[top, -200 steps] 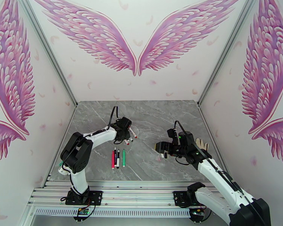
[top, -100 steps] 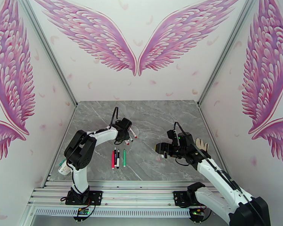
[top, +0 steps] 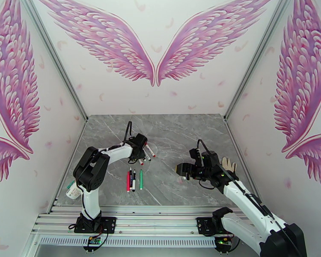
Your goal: Open the pen caps
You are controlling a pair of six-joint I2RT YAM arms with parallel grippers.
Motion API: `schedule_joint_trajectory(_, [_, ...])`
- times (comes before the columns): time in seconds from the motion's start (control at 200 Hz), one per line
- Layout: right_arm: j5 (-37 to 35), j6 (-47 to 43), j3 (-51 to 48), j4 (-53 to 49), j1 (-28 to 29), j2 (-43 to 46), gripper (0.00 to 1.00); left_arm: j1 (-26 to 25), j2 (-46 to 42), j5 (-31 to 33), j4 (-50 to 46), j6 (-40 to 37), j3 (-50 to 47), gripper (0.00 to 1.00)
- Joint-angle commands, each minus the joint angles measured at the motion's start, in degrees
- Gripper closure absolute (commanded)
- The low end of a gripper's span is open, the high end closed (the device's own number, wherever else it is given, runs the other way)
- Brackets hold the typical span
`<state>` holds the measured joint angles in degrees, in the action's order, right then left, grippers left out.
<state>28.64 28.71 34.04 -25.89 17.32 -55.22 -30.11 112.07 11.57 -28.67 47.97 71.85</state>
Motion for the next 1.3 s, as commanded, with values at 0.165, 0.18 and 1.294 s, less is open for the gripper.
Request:
schedule_joint_trajectory(0.165, [-1.0,0.5,-1.2,1.1,0.4,0.3,0.01,1.5,1.4,-1.0,2.3,0.5,-1.8,0.71])
schedule_joint_trajectory(0.18, [-1.0,0.5,-1.2,1.1,0.5,0.3,0.01,1.5,1.4,-1.1,2.4,0.6,-1.9,0.71])
schedule_joint_trajectory(1.294, [5.3,5.5,0.8,3.8,0.5,1.5,0.07,-3.4,-29.6,-19.6,14.8,-25.3,-18.7,0.78])
